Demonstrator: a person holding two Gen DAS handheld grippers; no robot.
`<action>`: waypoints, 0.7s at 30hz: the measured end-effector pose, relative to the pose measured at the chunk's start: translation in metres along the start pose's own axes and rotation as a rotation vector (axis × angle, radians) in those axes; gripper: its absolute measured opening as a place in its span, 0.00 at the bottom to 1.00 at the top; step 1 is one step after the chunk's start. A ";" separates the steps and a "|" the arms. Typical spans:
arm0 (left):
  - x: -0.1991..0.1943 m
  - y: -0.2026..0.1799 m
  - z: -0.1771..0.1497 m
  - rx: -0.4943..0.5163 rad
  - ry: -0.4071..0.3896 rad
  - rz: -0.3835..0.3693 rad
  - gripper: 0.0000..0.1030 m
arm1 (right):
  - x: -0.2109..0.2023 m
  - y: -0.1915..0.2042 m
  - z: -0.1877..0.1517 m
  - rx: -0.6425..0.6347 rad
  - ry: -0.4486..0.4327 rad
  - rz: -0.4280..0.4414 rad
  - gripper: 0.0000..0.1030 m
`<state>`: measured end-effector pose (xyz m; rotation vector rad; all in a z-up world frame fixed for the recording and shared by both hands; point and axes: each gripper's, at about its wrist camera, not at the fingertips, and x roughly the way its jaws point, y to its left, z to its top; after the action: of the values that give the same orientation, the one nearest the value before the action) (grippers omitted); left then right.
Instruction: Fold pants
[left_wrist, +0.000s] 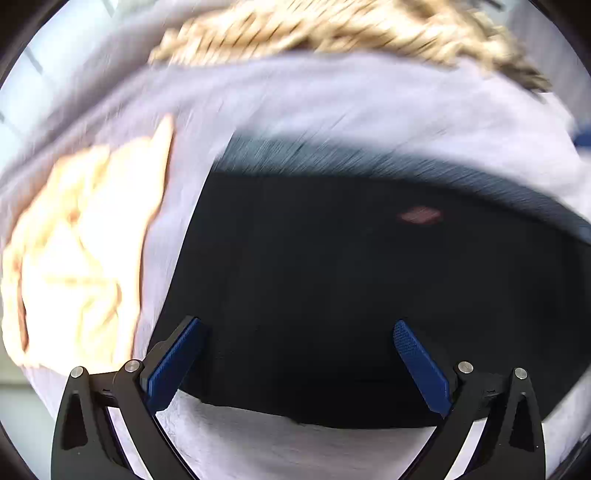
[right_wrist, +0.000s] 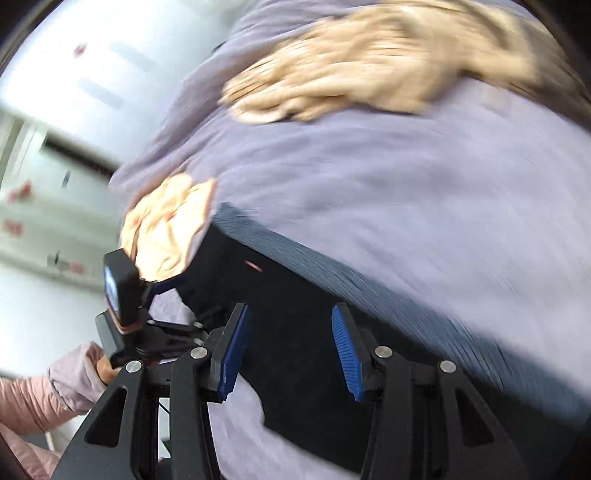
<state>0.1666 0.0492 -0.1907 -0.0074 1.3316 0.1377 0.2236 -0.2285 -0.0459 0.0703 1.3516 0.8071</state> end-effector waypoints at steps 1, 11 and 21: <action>0.008 0.005 -0.005 -0.009 -0.002 -0.028 1.00 | 0.026 0.016 0.023 -0.056 0.031 0.008 0.49; -0.002 0.019 -0.050 -0.037 -0.107 -0.097 1.00 | 0.208 0.089 0.096 -0.291 0.284 -0.045 0.49; -0.014 0.041 -0.094 -0.062 -0.098 -0.087 1.00 | 0.207 0.121 0.107 -0.362 0.354 0.073 0.04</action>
<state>0.0680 0.0809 -0.1968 -0.1101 1.2265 0.1043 0.2601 0.0170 -0.1315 -0.3222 1.5168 1.1535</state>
